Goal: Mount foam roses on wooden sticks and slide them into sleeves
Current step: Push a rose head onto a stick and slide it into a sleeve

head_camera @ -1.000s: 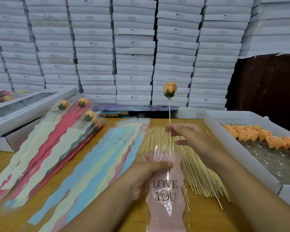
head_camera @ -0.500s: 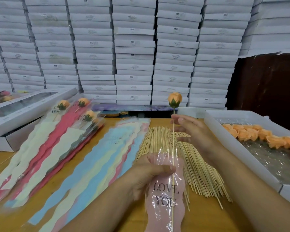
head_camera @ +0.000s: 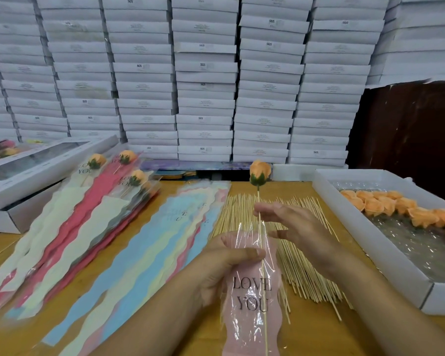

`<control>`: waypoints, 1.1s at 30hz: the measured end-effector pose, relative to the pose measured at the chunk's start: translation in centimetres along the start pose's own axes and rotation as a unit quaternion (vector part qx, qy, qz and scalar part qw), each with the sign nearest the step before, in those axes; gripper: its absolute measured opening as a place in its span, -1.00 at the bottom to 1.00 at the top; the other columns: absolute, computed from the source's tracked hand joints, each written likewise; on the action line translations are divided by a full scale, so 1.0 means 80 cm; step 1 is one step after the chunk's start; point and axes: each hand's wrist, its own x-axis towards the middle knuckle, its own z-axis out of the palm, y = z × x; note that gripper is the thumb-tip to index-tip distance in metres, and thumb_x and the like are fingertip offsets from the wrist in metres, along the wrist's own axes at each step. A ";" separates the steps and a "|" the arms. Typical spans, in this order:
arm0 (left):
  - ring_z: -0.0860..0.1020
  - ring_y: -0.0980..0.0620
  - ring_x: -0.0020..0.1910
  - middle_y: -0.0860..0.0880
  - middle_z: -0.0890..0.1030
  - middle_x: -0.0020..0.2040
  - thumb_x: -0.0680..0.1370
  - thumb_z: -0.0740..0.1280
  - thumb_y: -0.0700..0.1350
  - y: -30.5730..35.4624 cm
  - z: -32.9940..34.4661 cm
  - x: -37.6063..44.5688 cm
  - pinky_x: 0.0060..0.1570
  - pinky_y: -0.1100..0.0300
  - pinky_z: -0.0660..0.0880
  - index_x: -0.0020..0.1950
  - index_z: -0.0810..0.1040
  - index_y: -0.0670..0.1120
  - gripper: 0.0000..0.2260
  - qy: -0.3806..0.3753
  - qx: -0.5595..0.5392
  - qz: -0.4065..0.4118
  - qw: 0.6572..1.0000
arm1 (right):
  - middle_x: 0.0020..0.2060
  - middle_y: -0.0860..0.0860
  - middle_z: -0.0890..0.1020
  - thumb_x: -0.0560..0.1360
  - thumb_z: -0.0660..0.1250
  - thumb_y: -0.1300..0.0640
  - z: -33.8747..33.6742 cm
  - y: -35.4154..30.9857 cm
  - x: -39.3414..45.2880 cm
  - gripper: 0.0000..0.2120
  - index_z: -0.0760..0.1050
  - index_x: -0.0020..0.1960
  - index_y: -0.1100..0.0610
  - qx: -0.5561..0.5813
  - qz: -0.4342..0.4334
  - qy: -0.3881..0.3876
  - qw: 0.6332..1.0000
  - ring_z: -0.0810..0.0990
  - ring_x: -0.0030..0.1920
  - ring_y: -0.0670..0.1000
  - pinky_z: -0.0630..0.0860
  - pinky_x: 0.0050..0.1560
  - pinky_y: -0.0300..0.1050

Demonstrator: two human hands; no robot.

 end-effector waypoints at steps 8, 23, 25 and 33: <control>0.65 -0.15 -0.15 -0.28 0.67 -0.07 0.36 0.56 -0.34 -0.004 -0.001 0.000 -0.12 0.05 0.64 -0.07 0.69 -0.24 -0.82 -0.010 -0.002 0.001 1.000 | 0.13 -0.16 0.67 0.49 0.20 -0.18 -0.002 -0.008 0.001 -0.62 0.61 0.19 -0.08 0.014 -0.004 0.024 1.000 0.62 0.15 -0.11 0.57 0.10 -0.05; 0.62 -0.19 -0.10 -0.29 0.64 -0.04 0.26 0.63 -0.26 -0.001 -0.002 -0.001 0.03 -0.10 0.58 0.12 0.58 -0.32 -0.51 -0.014 0.000 -0.010 1.000 | 0.11 -0.15 0.69 0.62 0.16 0.00 0.004 0.001 -0.011 -0.70 0.68 0.09 -0.08 0.009 0.012 0.012 1.000 0.61 0.17 -0.15 0.49 0.13 -0.07; 0.63 -0.18 -0.11 -0.27 0.66 -0.05 0.24 0.64 -0.25 -0.003 -0.003 0.001 -0.01 -0.08 0.61 0.05 0.63 -0.25 -0.58 -0.006 -0.004 -0.009 1.000 | 0.12 -0.16 0.68 0.54 0.18 -0.10 0.006 0.004 -0.015 -0.68 0.68 0.10 -0.09 0.008 0.018 0.005 1.000 0.60 0.19 -0.16 0.49 0.17 -0.05; 0.65 -0.16 -0.15 -0.29 0.67 -0.06 0.19 0.67 -0.24 -0.007 -0.003 0.001 -0.06 -0.03 0.62 0.10 0.54 -0.30 -0.44 0.003 0.007 -0.027 1.000 | -0.01 -0.05 0.71 0.51 0.36 0.03 -0.009 -0.010 -0.004 -0.89 0.66 -0.08 0.01 0.006 0.018 0.118 0.993 0.64 0.12 -0.01 0.57 0.15 0.02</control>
